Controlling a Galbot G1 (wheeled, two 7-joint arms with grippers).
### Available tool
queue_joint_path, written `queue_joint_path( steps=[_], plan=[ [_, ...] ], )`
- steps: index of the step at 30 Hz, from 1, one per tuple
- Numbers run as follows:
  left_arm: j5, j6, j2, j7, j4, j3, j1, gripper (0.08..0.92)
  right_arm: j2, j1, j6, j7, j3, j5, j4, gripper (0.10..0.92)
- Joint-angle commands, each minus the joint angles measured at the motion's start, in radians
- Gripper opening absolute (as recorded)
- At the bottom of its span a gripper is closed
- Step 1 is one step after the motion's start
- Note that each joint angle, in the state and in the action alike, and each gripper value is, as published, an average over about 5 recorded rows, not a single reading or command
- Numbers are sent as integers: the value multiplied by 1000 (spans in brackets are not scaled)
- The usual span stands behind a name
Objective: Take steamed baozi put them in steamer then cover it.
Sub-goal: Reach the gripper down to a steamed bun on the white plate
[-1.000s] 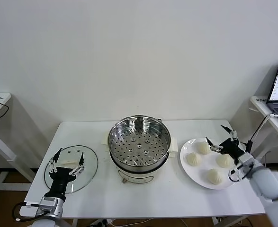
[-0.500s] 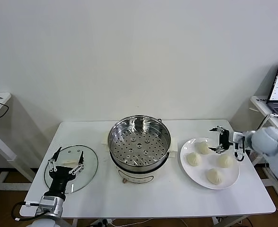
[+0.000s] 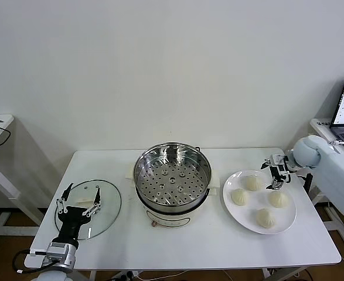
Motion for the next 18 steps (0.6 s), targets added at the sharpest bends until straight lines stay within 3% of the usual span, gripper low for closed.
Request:
queue_joint_path(
  steps=[1, 18],
  plan=[
    [1, -2, -3, -1, 2, -1, -1, 823, 108, 61, 2, -36, -71, -57, -135, 823],
    [11, -8, -6, -3, 0, -3, 1, 823, 160, 16, 0, -4, -6, -97, -184, 823]
  ],
)
